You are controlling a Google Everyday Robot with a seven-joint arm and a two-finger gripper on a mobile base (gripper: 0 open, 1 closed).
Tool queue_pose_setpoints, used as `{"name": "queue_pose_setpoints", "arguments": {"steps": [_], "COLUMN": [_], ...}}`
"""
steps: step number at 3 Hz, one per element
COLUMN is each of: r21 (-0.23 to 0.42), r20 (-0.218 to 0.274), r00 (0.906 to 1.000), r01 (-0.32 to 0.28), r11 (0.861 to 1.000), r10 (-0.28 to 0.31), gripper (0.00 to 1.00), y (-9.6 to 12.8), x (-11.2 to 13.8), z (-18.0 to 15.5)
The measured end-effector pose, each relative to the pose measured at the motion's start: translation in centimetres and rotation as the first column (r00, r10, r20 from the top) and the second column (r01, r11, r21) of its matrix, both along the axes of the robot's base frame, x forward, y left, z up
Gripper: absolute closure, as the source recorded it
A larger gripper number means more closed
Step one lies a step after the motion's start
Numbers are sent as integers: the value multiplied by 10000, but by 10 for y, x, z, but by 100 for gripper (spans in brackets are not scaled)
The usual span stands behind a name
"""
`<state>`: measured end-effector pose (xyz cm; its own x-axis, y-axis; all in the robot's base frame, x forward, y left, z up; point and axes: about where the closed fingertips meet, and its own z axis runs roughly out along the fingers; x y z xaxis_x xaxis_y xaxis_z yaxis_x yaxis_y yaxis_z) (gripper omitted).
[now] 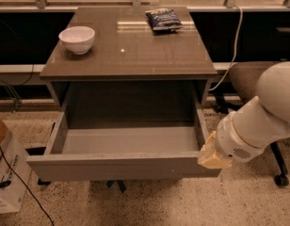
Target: Close top drawer
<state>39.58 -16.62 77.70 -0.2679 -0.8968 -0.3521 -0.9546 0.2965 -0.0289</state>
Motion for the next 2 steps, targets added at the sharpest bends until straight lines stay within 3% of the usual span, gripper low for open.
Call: {"name": "queue_pose_setpoints", "arguments": {"steps": [2], "r21": [885], "r20": [-524], "r00": [9980], "r01": [-314], "r11": [9956], "r10": [361], "gripper": [100], "y": [26], "x": [43], "z": [-70]}}
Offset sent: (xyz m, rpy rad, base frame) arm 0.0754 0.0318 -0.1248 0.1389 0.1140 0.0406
